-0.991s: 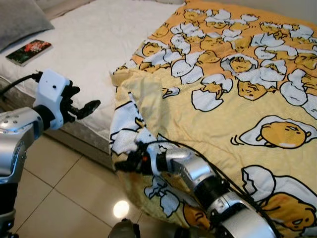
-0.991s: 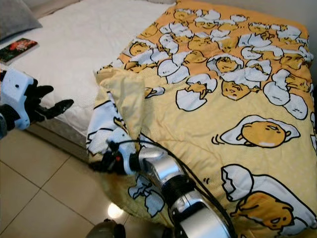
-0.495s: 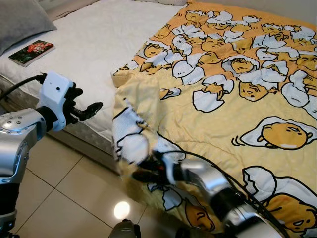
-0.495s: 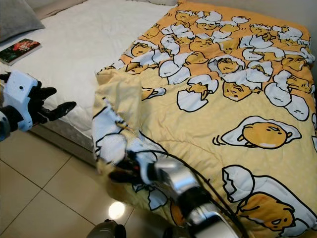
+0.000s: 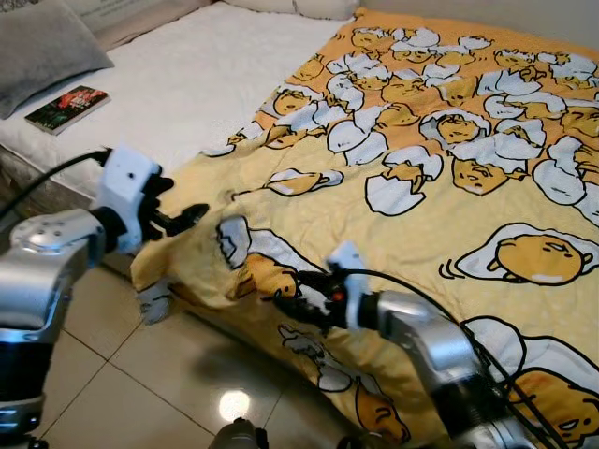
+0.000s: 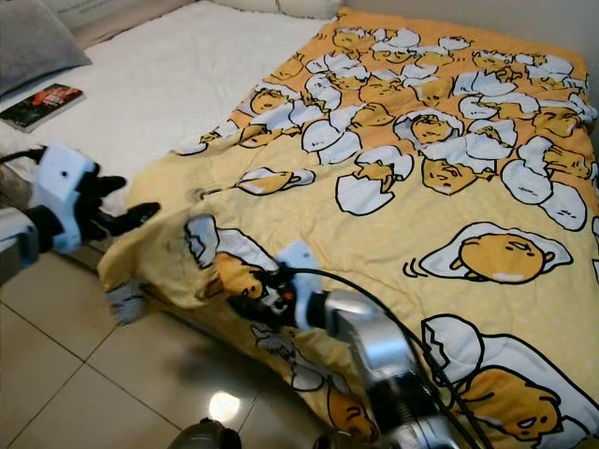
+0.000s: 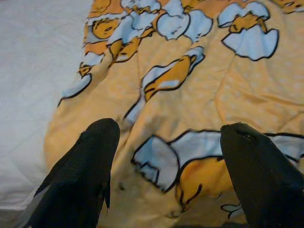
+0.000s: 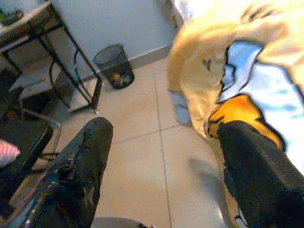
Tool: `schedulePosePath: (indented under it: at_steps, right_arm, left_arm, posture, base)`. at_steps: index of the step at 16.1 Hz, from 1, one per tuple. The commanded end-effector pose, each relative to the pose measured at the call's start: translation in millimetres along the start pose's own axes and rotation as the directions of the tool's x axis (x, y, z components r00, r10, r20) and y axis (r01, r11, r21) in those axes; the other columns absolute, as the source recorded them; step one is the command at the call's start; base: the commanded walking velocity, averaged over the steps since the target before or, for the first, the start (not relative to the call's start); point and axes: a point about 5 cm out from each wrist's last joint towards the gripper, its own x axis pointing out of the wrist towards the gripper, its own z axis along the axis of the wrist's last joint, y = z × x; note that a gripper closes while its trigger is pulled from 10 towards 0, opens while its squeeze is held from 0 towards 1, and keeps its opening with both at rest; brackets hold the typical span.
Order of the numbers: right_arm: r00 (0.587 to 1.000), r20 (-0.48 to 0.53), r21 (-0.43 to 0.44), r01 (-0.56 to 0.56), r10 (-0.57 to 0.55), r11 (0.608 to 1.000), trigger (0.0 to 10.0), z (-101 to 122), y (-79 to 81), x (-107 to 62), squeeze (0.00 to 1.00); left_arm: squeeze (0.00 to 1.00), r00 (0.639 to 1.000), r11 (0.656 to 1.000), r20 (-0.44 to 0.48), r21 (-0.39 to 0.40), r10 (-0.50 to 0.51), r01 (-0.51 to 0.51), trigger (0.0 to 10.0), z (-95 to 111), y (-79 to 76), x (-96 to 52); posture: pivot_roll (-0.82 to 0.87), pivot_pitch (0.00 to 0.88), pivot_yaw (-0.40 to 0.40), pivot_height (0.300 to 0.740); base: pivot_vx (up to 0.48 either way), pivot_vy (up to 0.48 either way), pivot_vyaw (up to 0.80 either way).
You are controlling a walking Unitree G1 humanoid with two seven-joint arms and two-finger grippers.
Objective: Clean up the room
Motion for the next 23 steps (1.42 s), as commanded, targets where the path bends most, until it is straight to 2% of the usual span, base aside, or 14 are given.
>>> schedulePosePath:
  at_steps: [1, 4, 10, 13, 14, 15, 16, 17, 19, 20, 21, 22, 23]
  right_arm:
    - [0.999, 0.03, 0.009, 0.027, -0.027, 1.0, 10.0, 6.9, 0.3, -9.7, 1.0]
    - [0.993, 0.024, 0.008, 0.116, -0.116, 0.993, 10.0, 2.6, -6.5, -27.4, 1.0]
    - [0.965, 0.017, 0.018, 0.262, -0.262, 0.965, 10.0, -2.4, -10.2, -37.8, 1.0]
    - [0.943, 0.025, 0.011, 0.332, -0.332, 0.943, 10.0, -3.8, -13.2, -42.4, 1.0]
    - [0.921, 0.033, -0.002, 0.387, -0.387, 0.922, 10.0, -3.3, -16.5, -44.4, 1.0]
    - [0.886, 0.051, 0.008, 0.46, -0.46, 0.888, 10.0, -2.8, -20.7, -47.8, 0.89]
    - [0.866, 0.064, 0.018, 0.496, -0.496, 0.868, 10.0, -2.4, -22.4, -50.3, 0.0]
    - [0.823, 0.089, 0.02, 0.561, -0.56, 0.828, 10.0, -1.3, -25.6, -55.6, 0.0]
    - [0.767, 0.114, 0.03, 0.633, -0.632, 0.773, 10.0, 0.0, -28.2, -62.4, 0.0]
    - [0.727, 0.122, 0.006, 0.681, -0.676, 0.733, 10.0, -1.1, -29.6, -68.4, 0.0]
    - [0.694, 0.128, 0.018, 0.712, -0.708, 0.702, 10.0, -3.5, -29.9, -73.3, 0.0]
    - [0.639, 0.142, 0.055, 0.757, -0.756, 0.651, 10.0, -5.5, -29.8, -80.8, 0.0]
    - [0.623, 0.135, 0.063, 0.77, -0.77, 0.634, 10.0, -7.1, -28.5, -83.3, 0.0]
  left_arm:
    - [0.0, 1.0, 1.0, 0.008, 0.021, -0.016, 0.016, 10.0, 4.2, -1.5, 2.4]
    - [0.0, 1.0, 1.0, 0.001, 0.025, -0.016, 0.016, 10.0, 3.0, 0.3, 3.2]
    - [0.0, 1.0, 0.999, -0.004, 0.025, -0.027, 0.027, 10.0, 2.9, -0.5, 3.7]
    - [0.0, 0.999, 0.999, -0.002, 0.026, -0.033, 0.033, 10.0, 2.3, -2.1, 4.1]
    - [0.0, 0.999, 0.999, -0.002, 0.024, -0.034, 0.034, 10.0, 2.2, -2.2, 4.3]
    - [0.0, 0.999, 0.999, -0.003, 0.02, -0.036, 0.036, 10.0, 1.8, -2.4, 4.6]
    - [0.0, 0.999, 0.999, -0.01, 0.024, -0.032, 0.032, 10.0, 0.7, -3.1, 5.2]
    - [0.0, 0.999, 0.998, -0.024, 0.054, -0.027, 0.028, 10.0, -2.5, -5.9, 6.8]
    - [0.0, 0.999, 0.998, -0.015, 0.035, -0.044, 0.045, 10.0, -6.0, -17.1, 11.1]
    - [0.0, 0.999, 0.999, -0.007, 0.016, -0.045, 0.046, 10.0, -9.8, -31.3, 17.7]
    - [0.0, 0.999, 0.999, 0.011, -0.023, -0.033, 0.033, 10.0, -12.5, -48.6, 25.6]
    - [0.54, 0.998, 0.995, 0.055, -0.085, -0.04, 0.044, 10.0, -15.7, -83.7, 38.4]
    - [0.96, 0.997, 0.993, 0.072, -0.105, -0.04, 0.048, 10.0, -17.1, -99.6, 43.9]
  posture:
    - [-0.01, 0.02, 0.016, 0.74]
    - [-0.02, 0.018, 0.02, 0.74]
    - [-0.02, 0.018, 0.005, 0.74]
    - [-0.02, 0.013, 0.002, 0.74]
    - [-0.02, 0.011, 0.002, 0.74]
    - [-0.02, 0.008, 0.002, 0.74]
    - [-0.02, 0.004, 0.002, 0.74]
    - [-0.02, 0.0, 0.004, 0.74]
    - [-0.03, 0.0, 0.016, 0.74]
    - [-0.03, 0.0, 0.019, 0.74]
    - [-0.04, 0.0, 0.02, 0.74]
    - [-0.05, 0.0, 0.019, 0.74]
    - [-0.06, 0.0, 0.013, 0.74]
  base:
    - [0.0, 0.0, 0.0]
    - [0.0, 0.0, 0.0]
    - [0.0, 0.0, 0.0]
    - [0.0, 0.0, 0.0]
    - [0.0, 0.0, 0.0]
    - [0.0, 0.0, 0.0]
    - [0.0, 0.0, 0.0]
    - [0.0, 0.0, 0.0]
    - [0.0, 0.0, 0.0]
    - [0.0, 0.0, 0.0]
    - [0.0, 0.0, 0.0]
    - [0.0, 0.0, 0.0]
    - [0.0, 0.0, 0.0]
